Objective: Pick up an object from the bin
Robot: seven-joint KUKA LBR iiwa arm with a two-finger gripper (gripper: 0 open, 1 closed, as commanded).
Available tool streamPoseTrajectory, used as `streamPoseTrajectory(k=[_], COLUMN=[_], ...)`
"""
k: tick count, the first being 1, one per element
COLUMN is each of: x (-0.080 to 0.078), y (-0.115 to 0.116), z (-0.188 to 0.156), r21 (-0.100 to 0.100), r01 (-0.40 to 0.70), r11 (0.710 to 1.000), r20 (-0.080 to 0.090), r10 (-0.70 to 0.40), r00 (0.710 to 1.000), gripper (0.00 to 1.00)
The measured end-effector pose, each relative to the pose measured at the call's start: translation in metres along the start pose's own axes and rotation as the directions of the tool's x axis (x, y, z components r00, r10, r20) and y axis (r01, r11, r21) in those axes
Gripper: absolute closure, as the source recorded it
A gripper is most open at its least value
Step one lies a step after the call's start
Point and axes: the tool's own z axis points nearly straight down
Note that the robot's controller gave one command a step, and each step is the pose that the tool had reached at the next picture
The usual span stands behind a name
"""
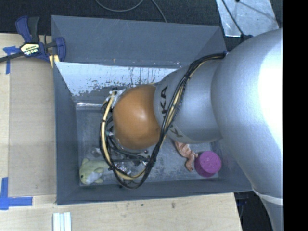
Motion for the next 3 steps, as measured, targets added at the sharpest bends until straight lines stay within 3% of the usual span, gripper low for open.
streamPoseTrajectory(k=[1, 3], x=[0.0071, 0.0077], y=[-0.0005, -0.0004], z=[0.0041, 0.001], r21=[0.0, -0.001], r01=[0.1, 0.099], r11=[0.995, 0.995], r20=[-0.001, 0.0], r10=[-0.1, -0.099], r00=[0.995, 0.995], gripper=[1.0, 1.0])
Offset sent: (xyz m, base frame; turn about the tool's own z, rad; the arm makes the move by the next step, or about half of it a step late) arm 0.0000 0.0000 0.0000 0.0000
